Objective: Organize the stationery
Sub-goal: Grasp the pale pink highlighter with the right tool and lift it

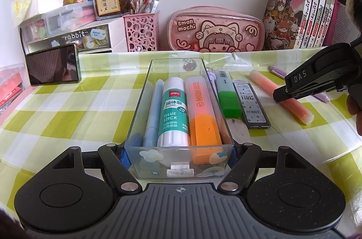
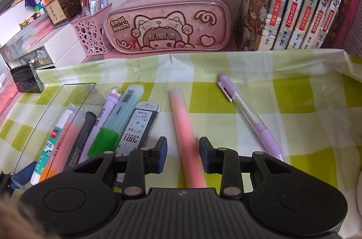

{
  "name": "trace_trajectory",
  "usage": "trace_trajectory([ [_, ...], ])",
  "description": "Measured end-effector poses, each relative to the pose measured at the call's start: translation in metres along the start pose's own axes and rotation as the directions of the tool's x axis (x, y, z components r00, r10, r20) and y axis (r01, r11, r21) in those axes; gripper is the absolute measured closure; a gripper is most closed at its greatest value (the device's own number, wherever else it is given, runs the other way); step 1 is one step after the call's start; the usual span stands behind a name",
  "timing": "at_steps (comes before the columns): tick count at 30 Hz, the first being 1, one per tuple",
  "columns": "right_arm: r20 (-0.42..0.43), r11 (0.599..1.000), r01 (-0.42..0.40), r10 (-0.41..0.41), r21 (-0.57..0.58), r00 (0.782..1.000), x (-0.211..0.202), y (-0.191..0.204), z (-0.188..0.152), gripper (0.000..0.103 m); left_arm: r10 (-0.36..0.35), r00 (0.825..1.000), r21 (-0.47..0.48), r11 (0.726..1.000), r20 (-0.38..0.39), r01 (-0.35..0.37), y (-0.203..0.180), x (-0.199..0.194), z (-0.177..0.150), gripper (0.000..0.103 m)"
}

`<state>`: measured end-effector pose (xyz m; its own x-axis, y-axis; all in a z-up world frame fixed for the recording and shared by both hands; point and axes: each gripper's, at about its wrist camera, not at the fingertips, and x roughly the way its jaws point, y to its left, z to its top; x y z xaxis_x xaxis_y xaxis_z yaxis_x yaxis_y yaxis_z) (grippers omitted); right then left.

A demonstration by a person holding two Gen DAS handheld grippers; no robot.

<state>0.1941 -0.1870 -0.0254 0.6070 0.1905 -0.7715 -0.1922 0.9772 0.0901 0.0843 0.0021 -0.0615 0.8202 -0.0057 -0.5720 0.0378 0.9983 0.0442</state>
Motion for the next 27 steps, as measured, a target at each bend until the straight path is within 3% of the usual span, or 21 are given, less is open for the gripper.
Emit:
trace_trajectory([
  [2,-0.002,1.0,0.005,-0.005,0.001,1.0,0.0,0.003,0.0,0.071,0.0,1.0,0.0,1.0,0.0,0.0,0.0,0.0,0.0,0.03],
  [12,0.014,0.956,-0.188,0.19,0.224,0.982,-0.007,-0.012,-0.001,0.071,0.0,1.0,0.001,1.0,0.0,0.0,0.0,0.0,0.0,0.03],
  [27,0.028,0.923,-0.246,0.249,0.295,0.968,-0.011,-0.011,-0.005,0.071,0.008,1.0,0.002,1.0,-0.001,-0.008,-0.001,0.0,0.0,0.03],
])
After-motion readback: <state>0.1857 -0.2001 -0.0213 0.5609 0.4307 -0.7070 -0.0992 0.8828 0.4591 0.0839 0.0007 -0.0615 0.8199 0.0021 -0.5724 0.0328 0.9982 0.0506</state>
